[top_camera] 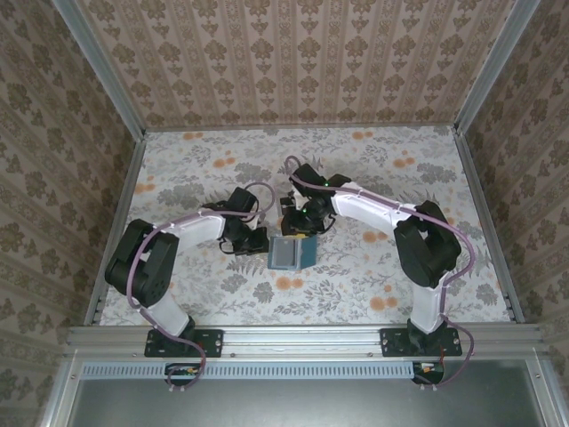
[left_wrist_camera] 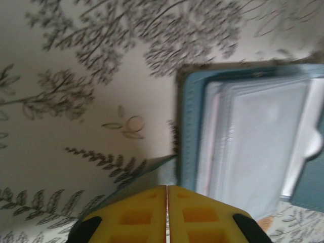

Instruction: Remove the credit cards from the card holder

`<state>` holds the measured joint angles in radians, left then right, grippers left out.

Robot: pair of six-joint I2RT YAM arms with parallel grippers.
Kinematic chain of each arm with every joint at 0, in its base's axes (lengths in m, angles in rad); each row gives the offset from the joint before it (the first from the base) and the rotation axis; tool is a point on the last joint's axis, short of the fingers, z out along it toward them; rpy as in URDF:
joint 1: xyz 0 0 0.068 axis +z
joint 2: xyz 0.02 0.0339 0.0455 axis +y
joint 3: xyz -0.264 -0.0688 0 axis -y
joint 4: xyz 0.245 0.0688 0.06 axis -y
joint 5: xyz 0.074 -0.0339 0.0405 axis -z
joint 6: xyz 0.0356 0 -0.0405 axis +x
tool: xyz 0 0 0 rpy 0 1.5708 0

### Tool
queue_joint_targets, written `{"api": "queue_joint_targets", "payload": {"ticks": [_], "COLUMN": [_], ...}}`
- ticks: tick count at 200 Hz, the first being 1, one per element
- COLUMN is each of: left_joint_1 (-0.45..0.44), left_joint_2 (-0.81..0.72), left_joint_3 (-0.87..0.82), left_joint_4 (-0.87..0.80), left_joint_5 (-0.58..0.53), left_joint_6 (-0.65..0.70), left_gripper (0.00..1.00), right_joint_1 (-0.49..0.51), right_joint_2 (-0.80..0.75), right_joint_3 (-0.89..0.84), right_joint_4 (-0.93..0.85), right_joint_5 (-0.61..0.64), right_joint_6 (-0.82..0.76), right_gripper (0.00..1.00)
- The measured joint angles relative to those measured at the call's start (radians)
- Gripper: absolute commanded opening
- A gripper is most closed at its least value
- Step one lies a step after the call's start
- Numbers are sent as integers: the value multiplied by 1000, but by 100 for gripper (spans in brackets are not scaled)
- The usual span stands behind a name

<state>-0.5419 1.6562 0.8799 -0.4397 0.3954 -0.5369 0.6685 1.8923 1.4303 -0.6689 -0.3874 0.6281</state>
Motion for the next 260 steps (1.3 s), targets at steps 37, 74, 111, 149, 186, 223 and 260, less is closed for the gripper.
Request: {"api": "queue_joint_targets", "payload": {"ticks": [37,74,111,149,186,223,260], "left_joint_1": [8,32,56,68,74,78,90], "left_joint_2": [0,-9,-32,-36,-36,-36,-46], "left_joint_3": [-31,-65,-119,-150,-160,-163,-175], "left_joint_4": [18,63,136,187,203,206,209], "left_joint_5": [8,56,106,151,171,177,183], "left_joint_6": [0,-2,-19,-43,-47,-46,-46], "left_gripper": [10,10,10,10,10,10,10], "right_joint_1": [35,61,72,73,73,76,89], "right_joint_2": [13,76,130,156,161,163,163], "right_joint_3": [0,0,0,0,1,11,47], "right_joint_4": [15,51,99,132,93,54,-26], "right_joint_5": [-24,-64,-101,-118,-81,-47,35], "right_joint_6": [35,69,103,117,108,95,58], "right_gripper": [34,34,33,34,39,42,50]}}
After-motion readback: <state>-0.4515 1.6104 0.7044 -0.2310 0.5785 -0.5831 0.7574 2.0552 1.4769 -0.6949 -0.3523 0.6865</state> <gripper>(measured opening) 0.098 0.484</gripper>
